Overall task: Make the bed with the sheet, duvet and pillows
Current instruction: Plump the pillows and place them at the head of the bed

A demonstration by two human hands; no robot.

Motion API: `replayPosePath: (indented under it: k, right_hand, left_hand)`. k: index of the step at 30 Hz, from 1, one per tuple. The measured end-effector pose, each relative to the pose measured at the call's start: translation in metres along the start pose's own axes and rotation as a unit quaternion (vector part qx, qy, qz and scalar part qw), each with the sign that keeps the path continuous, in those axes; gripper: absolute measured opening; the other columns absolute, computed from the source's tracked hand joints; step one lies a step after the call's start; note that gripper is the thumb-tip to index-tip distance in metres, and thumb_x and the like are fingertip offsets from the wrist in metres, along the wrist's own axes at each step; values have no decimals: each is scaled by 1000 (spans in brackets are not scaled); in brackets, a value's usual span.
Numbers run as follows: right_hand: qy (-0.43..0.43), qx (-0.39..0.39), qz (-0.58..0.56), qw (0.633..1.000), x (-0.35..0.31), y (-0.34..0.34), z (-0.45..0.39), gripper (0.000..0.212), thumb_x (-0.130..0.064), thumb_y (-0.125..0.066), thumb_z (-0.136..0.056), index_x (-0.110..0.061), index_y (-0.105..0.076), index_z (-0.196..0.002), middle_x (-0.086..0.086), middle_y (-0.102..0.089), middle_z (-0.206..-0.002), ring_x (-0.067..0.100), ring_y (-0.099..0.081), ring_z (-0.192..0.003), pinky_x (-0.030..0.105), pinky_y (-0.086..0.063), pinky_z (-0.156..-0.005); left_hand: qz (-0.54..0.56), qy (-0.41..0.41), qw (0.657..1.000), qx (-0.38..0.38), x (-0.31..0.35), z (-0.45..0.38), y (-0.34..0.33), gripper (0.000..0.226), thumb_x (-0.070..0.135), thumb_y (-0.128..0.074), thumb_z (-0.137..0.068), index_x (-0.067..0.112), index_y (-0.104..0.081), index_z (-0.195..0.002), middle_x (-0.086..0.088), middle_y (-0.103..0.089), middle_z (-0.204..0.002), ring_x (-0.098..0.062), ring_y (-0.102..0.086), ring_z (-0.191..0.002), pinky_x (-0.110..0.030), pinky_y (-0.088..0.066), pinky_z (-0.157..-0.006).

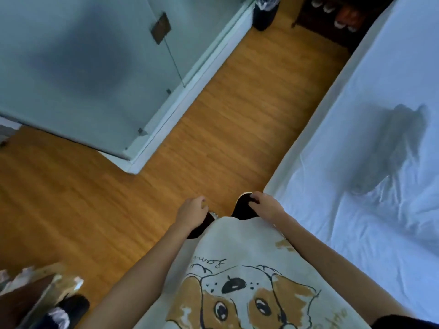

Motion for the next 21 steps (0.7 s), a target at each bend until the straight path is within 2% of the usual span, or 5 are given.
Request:
replayPosePath:
  k: [2, 5, 12, 15, 21]
  right_hand:
    - [-24, 16, -25, 999, -7, 13, -16, 36, -28, -46, -96, -17, -54, -129, 4, -58, -124, 22, -55, -111, 28, -41, -81]
    - [-47, 29, -52, 997, -18, 38, -43, 33, -28, -45, -95, -16, -55, -125, 5, -60, -121, 22, -56, -106, 29, -41, -79]
    - [-44, 43, -68, 996, -40, 119, -118, 32, -26, -45, -95, -17, -58, -123, 4, -62, -121, 23, -57, -108, 29, -42, -78]
    - [-50, 68, -106, 991, -45, 160, -138, 28, -24, -42, -97, -16, -59, -118, 2, -62, -121, 22, -58, -104, 28, -44, -79]
    - [-138, 144, -221, 954, -22, 217, -155, 34, -28, -47, -98, -16, -54, -129, 5, -60, -124, 22, -59, -108, 31, -49, -90]
  left_hand:
    - [-60, -48, 997, -14, 12, -29, 26, 38, 27, -44, -98, 13, -51, -133, -6, -63, -116, -22, -57, -99, -32, -46, -76]
    - [-183, -139, 972, -39, 38, -73, 53, 32, 21, -42, -97, 11, -53, -125, -7, -57, -121, -25, -51, -113, -35, -42, -88]
    - [-254, -176, 947, -85, 113, -180, 114, 37, 22, -40, -98, 9, -50, -131, -11, -50, -134, -29, -39, -127, -40, -37, -102]
    - [-289, -217, 927, -100, 148, -216, 140, 38, 23, -39, -98, 12, -50, -133, -9, -51, -134, -25, -40, -126, -37, -39, -101]
    - [-363, -286, 879, -115, 226, -285, 174, 36, 27, -41, -98, 16, -53, -130, -4, -55, -130, -22, -47, -120, -34, -41, -94]
Point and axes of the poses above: each hand's wrist, its own z-axis away from the middle knuckle, its own y-axis out of the back of the hand, x = y × z, the point moved 2 cm from there along -z, towards the middle knuckle
